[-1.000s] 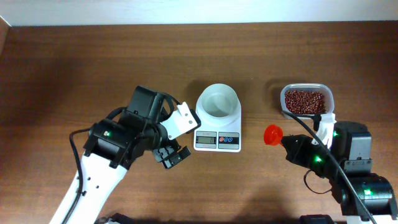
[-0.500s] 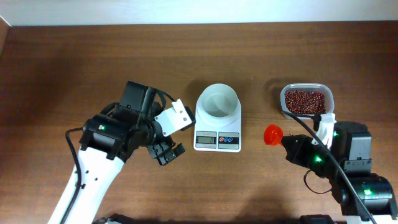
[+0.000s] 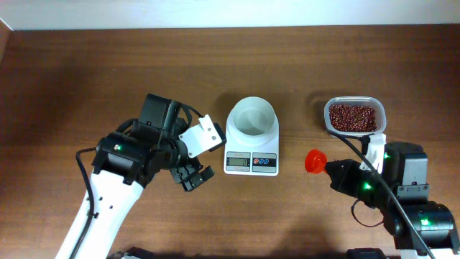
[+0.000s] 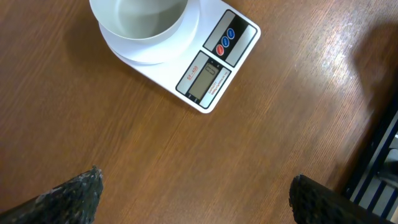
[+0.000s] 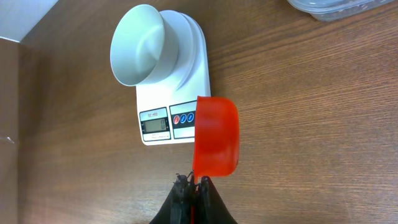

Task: Scoop and weigh 50g on scale
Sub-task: 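Retract the left gripper beside the scale and hold the scoop still, then move the scoop with the right gripper over the bean tub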

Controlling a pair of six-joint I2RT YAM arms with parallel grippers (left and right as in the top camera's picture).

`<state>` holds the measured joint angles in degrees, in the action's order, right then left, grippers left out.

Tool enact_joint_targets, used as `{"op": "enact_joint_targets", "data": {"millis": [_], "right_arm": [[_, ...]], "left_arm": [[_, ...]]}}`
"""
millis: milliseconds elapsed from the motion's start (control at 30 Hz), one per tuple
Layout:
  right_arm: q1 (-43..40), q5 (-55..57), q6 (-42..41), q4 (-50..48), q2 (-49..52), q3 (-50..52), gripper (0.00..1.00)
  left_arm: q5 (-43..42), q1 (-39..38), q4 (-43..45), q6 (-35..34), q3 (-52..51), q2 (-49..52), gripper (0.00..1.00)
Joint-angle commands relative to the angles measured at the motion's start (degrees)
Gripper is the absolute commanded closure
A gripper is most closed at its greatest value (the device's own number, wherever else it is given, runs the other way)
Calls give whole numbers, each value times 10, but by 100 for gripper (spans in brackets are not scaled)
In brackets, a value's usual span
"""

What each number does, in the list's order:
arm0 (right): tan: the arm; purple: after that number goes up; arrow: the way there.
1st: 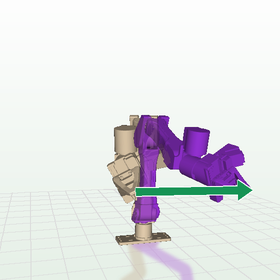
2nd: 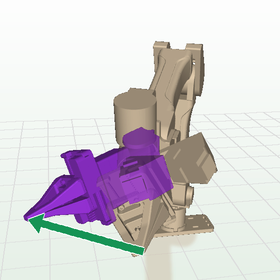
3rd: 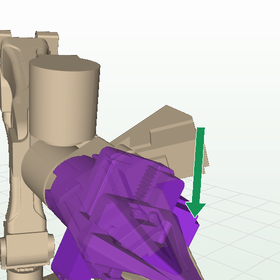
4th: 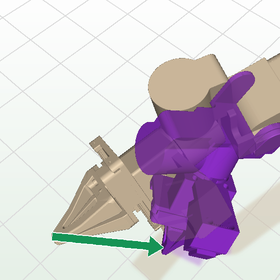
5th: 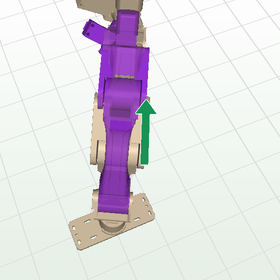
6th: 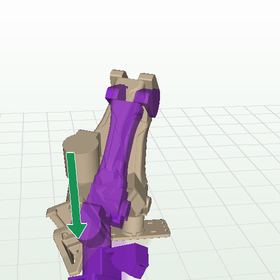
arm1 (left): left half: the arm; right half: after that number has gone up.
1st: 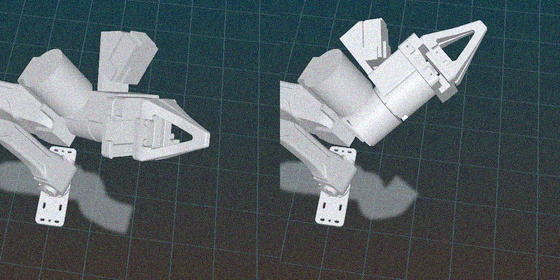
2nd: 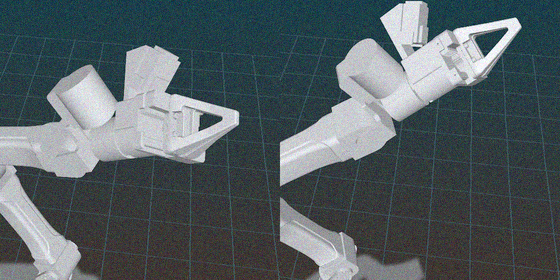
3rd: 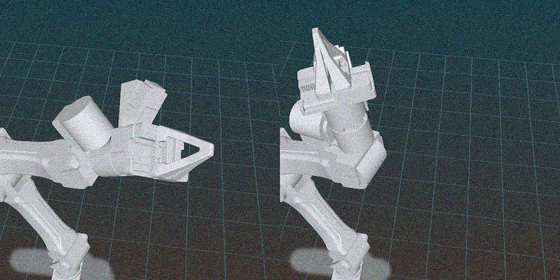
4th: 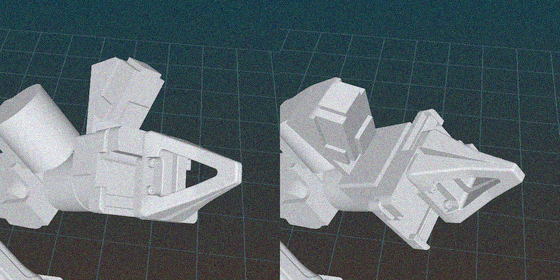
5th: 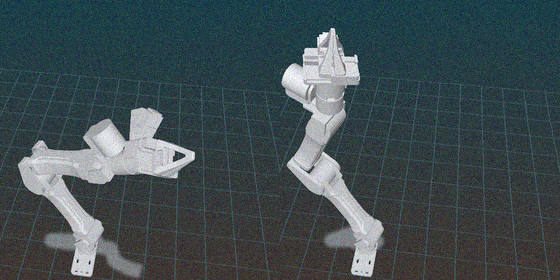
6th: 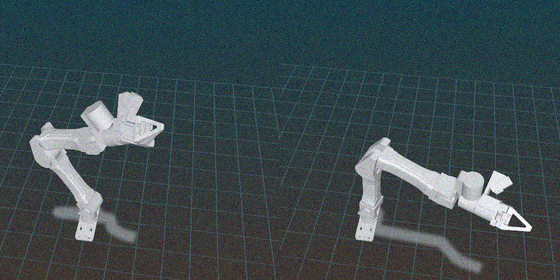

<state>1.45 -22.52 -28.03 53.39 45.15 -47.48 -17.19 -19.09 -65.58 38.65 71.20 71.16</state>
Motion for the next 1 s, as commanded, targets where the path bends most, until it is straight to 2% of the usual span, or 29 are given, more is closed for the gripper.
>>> {"op": "enact_joint_targets", "data": {"millis": [0,700,967], "right_arm": [[-3,1,8,0,-4,-8,96],[-3,8,8,19,1,-7,96],[-3,34,11,4,136,-7,96]], "left_arm": [[-10,3,-1,13,11,4,1],[-10,3,-1,13,11,4,1],[-10,3,-1,13,11,4,1]]}}
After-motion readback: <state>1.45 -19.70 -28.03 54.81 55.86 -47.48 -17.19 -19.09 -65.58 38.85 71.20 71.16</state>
